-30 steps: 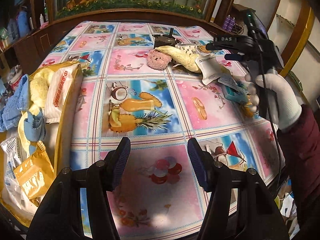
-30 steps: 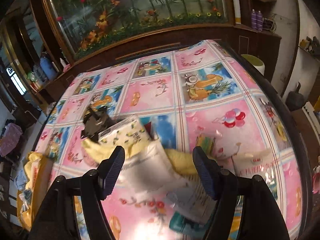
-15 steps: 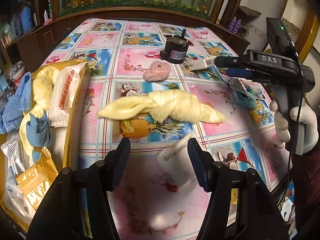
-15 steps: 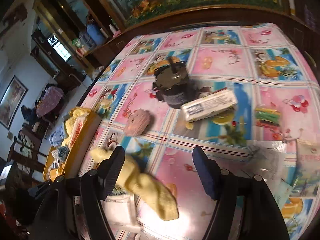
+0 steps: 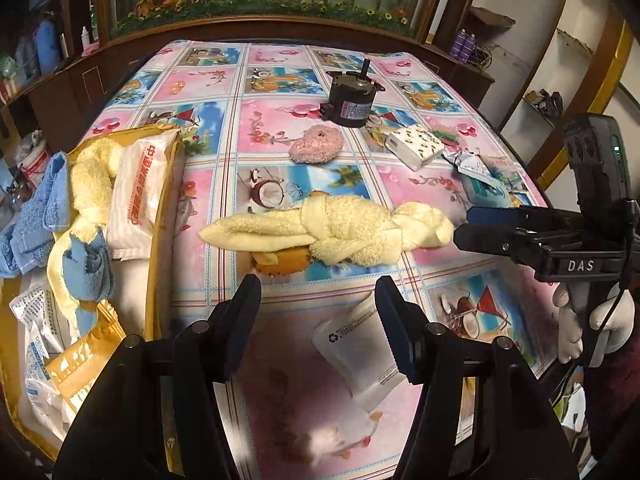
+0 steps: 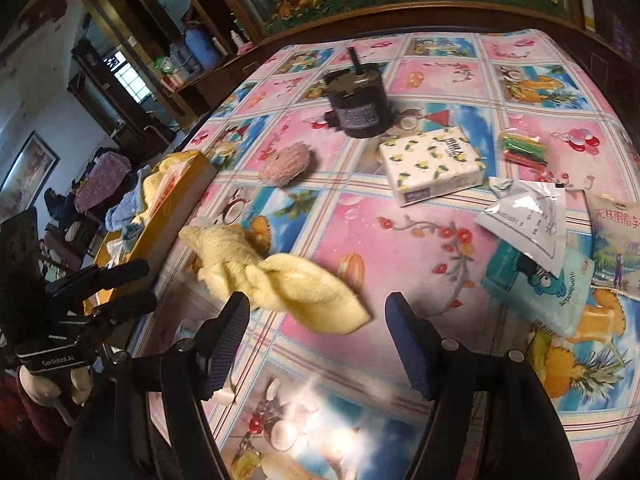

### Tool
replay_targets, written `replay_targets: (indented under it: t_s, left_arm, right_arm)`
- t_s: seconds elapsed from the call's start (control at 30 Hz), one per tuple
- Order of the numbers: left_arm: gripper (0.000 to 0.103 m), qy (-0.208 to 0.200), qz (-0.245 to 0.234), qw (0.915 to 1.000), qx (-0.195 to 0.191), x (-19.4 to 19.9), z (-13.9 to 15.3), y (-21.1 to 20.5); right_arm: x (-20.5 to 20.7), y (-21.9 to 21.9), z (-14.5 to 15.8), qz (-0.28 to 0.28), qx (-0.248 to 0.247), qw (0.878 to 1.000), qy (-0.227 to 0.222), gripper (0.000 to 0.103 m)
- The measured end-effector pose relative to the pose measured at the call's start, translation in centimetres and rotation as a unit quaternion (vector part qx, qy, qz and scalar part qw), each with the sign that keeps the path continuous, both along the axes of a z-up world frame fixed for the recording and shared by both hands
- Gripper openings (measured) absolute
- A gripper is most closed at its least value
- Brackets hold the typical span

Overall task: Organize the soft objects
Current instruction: 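Move both tools from the tray back to the items on the sheet, then grasp the white square packet with the left tool while the right tool grasps the yellow fuzzy towel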

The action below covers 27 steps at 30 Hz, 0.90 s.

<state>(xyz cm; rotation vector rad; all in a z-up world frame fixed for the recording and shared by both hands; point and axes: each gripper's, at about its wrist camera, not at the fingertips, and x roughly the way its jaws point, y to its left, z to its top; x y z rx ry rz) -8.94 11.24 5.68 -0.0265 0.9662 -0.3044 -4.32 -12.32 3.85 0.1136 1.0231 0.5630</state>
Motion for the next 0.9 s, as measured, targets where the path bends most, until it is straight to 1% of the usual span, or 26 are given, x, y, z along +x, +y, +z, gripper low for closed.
replay_targets:
  t_s: [0.07,0.1,0.2,0.27,0.33,0.4,0.43,0.47,0.5,0.53,0.6,0.67,0.7,0.8,0.9]
  left_arm:
    - [0.06,0.004,-0.006,0.9999,-0.011,-0.7,-0.4,0.3]
    - [0.06,0.004,-0.018,0.9998,-0.013,-1.4,-0.5,0.2]
    - [0.06,-0.002,-0.056,0.9984,0.006,-3.0,-1.0,-0.9]
    - [0.06,-0.008,-0.08,0.9964,0.026,-3.9,-1.3,-1.7]
    - [0.06,-0.02,-0.104,0.9937,0.037,-4.3,-1.1,-2.4]
    - [0.06,-0.034,-0.144,0.9881,0.044,-4.4,-1.1,-3.5]
    - [0.06,-0.037,-0.161,0.985,0.049,-4.3,-1.2,-4.0]
    - [0.06,-0.037,-0.176,0.9818,0.06,-4.1,-1.6,-4.5]
    - [0.06,-0.036,-0.189,0.9787,0.072,-3.8,-2.0,-5.0]
    - [0.06,-0.035,-0.206,0.9743,0.085,-3.5,-2.5,-5.6]
    - [0.06,-0.036,-0.223,0.9676,0.114,-3.0,-3.4,-6.4]
    - [0.06,-0.052,-0.23,0.962,0.138,-2.9,-3.8,-6.9]
    - [0.063,-0.056,-0.231,0.9606,0.143,-2.7,-3.8,-7.1]
    - [0.073,-0.058,-0.227,0.9609,0.147,-2.0,-4.0,-7.2]
    - [0.079,-0.058,-0.228,0.9632,0.129,-1.3,-4.3,-7.1]
  right_arm:
    - [-0.9,1.9,0.6,0.029,-0.023,0.999,-0.026,0.07]
    - [-1.1,2.9,0.8,0.043,-0.036,0.998,-0.039,0.07]
    - [0.0,6.4,1.1,0.083,-0.066,0.993,-0.059,0.07]
    - [1.2,8.6,0.8,0.108,-0.083,0.989,-0.062,0.07]
    - [2.1,10.4,-0.2,0.131,-0.105,0.984,-0.055,0.07]
    - [3.1,12.1,-1.4,0.14,-0.127,0.981,-0.047,0.07]
    - [3.4,12.3,-1.8,0.138,-0.131,0.981,-0.042,0.07]
    - [3.7,12.3,-2.2,0.134,-0.126,0.982,-0.032,0.069]
    - [4.1,12.2,-2.5,0.129,-0.116,0.985,-0.016,0.063]
    - [4.3,11.9,-2.7,0.12,-0.111,0.987,-0.006,0.052]
    - [4.3,10.9,-2.6,0.105,-0.107,0.989,-0.001,0.047]
    - [4.2,9.4,-2.5,0.083,-0.11,0.99,0.004,0.046]
    - [4.1,8.7,-2.4,0.074,-0.114,0.991,0.004,0.046]
    - [3.5,6.1,-2.3,0.053,-0.113,0.992,0.011,0.046]
    - [2.5,3.7,-2.2,0.038,-0.117,0.992,0.013,0.047]
